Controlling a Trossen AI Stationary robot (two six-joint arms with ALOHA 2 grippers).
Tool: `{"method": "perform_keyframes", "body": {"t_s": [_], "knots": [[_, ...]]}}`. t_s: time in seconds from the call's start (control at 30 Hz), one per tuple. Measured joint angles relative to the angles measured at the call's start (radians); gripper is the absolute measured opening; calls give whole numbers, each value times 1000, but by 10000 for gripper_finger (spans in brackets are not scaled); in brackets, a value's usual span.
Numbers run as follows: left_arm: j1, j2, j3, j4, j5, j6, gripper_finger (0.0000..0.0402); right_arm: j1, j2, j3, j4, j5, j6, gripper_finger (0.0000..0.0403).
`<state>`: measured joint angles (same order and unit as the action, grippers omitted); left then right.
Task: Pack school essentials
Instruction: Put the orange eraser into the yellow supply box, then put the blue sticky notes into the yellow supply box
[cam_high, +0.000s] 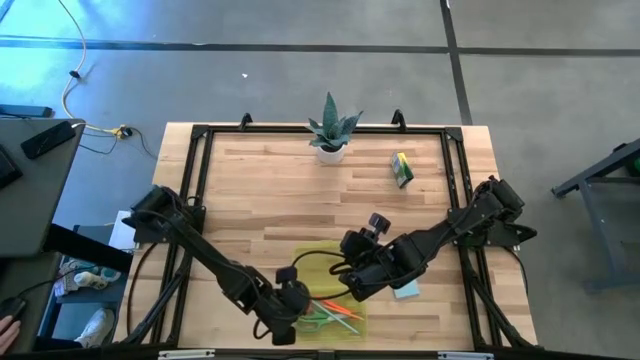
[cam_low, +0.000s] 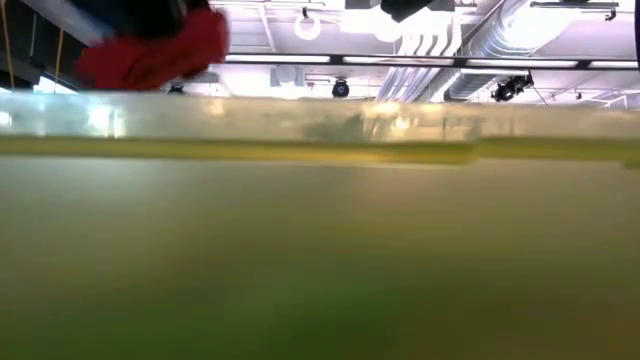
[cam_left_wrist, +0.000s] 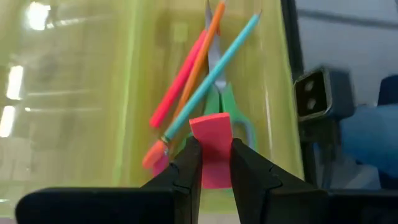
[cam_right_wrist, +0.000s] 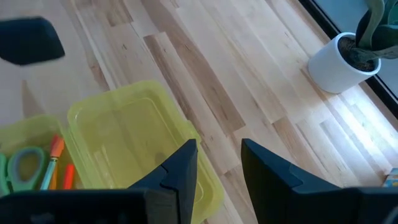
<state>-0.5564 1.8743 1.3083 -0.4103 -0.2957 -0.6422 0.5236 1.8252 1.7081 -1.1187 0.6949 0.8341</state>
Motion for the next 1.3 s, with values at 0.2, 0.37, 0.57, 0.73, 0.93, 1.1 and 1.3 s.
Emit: {"method": "perform_keyframes", "body": {"t_s": [0.2,0.37,0.57,0.73,0.93,1.1,1.3], "knots": [[1,63,0,37,42,-3,56,0,0,0,-3,-3,3,117],[6,89,0,40,76,-6,56,0,0,-1,-7,-6,3,117],[21,94,0,35,81,1,74,6,0,-2,-12,-25,3,117],[31,93,0,40,83,33,114,25,0,-2,-26,-26,3,117],[34,93,0,45,84,52,156,53,0,-2,-53,-26,17,117],[40,93,0,43,84,52,166,70,0,-2,-126,-22,88,117],[42,89,0,40,84,103,162,92,0,-2,-233,-18,181,117]]}}
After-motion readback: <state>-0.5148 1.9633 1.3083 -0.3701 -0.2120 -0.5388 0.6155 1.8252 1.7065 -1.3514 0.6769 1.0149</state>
